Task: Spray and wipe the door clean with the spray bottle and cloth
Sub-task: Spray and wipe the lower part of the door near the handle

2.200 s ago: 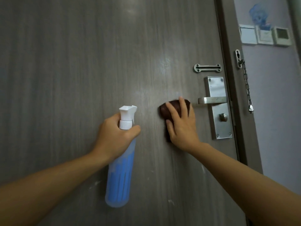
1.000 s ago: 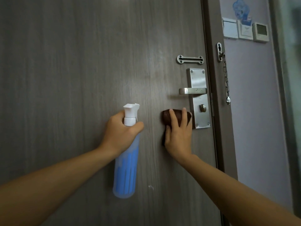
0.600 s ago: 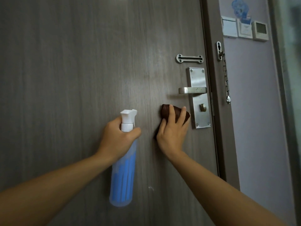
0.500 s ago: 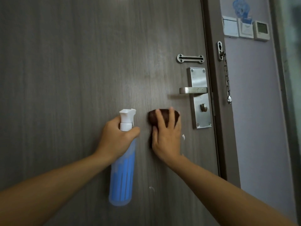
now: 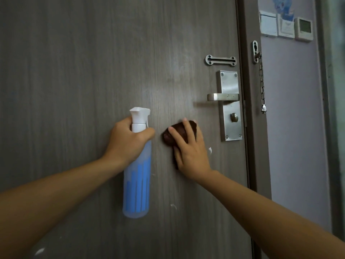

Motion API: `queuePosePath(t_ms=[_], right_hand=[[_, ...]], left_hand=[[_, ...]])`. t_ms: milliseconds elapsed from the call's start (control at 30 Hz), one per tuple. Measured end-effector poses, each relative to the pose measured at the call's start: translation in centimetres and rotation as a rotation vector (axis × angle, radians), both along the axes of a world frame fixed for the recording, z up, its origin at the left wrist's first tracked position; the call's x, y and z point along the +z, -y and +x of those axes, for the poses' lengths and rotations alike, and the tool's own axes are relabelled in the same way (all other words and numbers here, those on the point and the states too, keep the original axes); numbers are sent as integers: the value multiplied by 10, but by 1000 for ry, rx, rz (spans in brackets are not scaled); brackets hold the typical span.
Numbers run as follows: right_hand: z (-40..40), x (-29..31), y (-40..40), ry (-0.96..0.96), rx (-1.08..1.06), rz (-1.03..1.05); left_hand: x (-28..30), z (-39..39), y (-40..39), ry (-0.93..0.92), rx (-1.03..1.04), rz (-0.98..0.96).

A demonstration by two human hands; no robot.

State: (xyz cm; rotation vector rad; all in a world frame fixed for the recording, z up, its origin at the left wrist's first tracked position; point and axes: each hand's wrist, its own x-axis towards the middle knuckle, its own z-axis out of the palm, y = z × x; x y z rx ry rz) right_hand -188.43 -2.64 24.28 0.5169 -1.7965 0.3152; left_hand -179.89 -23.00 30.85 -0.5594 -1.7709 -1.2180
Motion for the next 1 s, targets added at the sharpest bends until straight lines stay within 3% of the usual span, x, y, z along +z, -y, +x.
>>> queuePosePath(t_ms=[67,200,367,567,1000], right_hand=[[1,1,-6,-3,-5,61],[14,-2,6,34,39,-80],[33,-32,0,-59,267,-530],[48,-86,-45,-135,216,-816],[44,-69,-102,-30,166,-668]], left_hand=[[0,0,-3,-3,18,4],[-7,-1,-12,-5,7,0],[-25,2,-31,21,-91,-34],[-58,-6,-78,159,-198,-95],[-77,-22,-137,261,-240,-151]])
